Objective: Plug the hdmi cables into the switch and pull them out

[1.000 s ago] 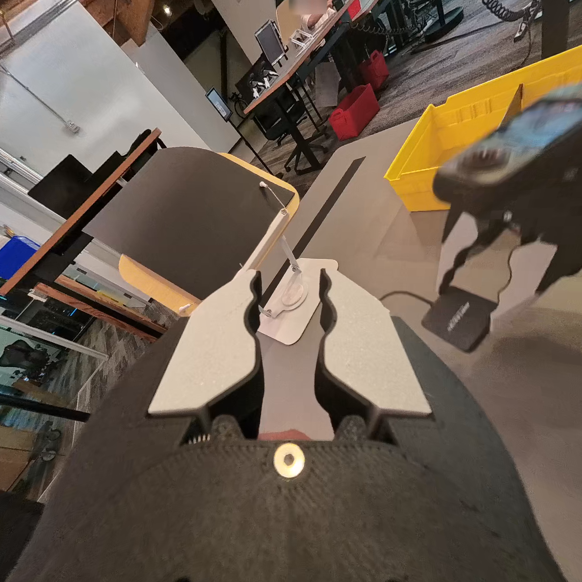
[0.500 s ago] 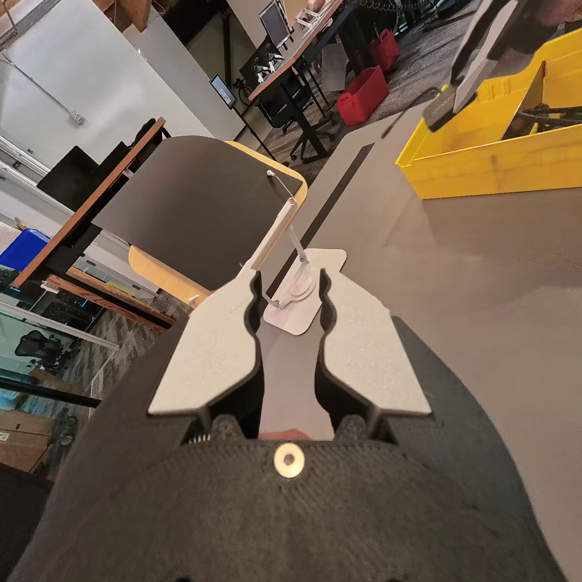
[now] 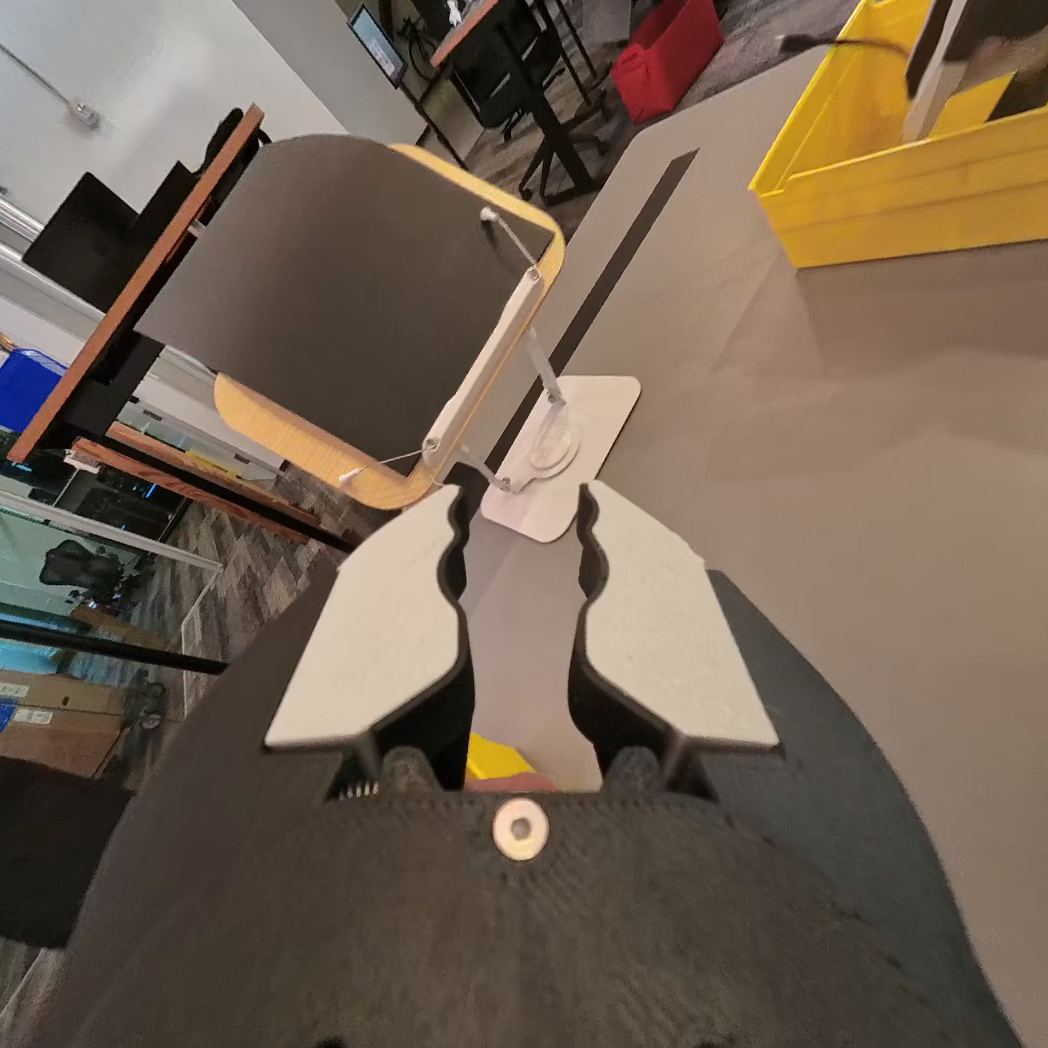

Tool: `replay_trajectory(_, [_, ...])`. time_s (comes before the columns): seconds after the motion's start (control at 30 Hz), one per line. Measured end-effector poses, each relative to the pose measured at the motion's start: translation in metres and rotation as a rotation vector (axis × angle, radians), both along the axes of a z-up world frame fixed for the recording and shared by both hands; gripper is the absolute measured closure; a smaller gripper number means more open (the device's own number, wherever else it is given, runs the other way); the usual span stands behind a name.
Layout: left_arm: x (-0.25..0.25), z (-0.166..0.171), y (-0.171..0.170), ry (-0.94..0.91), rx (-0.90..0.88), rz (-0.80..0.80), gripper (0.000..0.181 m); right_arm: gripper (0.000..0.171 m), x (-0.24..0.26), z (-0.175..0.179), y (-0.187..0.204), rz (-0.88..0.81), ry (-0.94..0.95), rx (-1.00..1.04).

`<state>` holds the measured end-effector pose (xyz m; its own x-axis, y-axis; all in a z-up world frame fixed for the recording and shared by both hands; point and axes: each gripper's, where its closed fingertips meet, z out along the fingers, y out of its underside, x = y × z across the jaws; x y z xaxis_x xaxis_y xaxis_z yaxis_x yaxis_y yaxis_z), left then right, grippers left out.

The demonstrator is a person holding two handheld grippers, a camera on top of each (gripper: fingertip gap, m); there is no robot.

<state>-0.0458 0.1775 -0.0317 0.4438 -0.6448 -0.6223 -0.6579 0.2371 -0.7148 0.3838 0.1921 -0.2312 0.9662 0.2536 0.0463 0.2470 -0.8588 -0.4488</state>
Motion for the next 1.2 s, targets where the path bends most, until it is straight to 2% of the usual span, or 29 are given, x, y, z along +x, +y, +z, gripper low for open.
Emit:
replay_trajectory(0.13, [-0.029, 0.006, 0.019, 0.022, 0.005, 0.082, 0.142, 0.107, -0.014, 0.039, -0.002, 0.026, -0.035, 0.116])
replay_trajectory(0.27, [-0.077, 0.012, 0.044, 0.023, -0.01, 0.201, 0.141, 0.11, -0.059, 0.088, -0.01, 0.12, -0.028, 0.265])
replay_trajectory(0.37, [-0.114, -0.003, 0.059, 0.073, -0.11, 0.267, 0.139, 0.114, -0.106, 0.116, -0.019, 0.215, -0.018, 0.358])
replay_trajectory(0.47, [-0.148, -0.024, 0.071, 0.117, -0.207, 0.337, 0.139, 0.117, -0.165, 0.129, -0.03, 0.349, 0.016, 0.405])
replay_trajectory(0.63, [-0.174, -0.078, 0.08, 0.138, -0.442, 0.334, 0.136, 0.117, -0.258, 0.132, -0.051, 0.561, 0.1, 0.41])
replay_trajectory(0.83, [-0.214, -0.155, 0.088, 0.397, -0.574, 0.423, 0.115, 0.118, -0.325, 0.112, -0.067, 0.709, 0.11, 0.371])
replay_trajectory(1.0, [-0.215, -0.188, 0.097, 0.313, -0.67, 0.415, 0.107, 0.118, -0.35, 0.094, -0.076, 0.776, 0.094, 0.339])
replay_trajectory(1.2, [-0.213, -0.206, 0.101, 0.157, -0.785, 0.39, 0.118, 0.12, -0.364, 0.078, -0.081, 0.82, 0.088, 0.319])
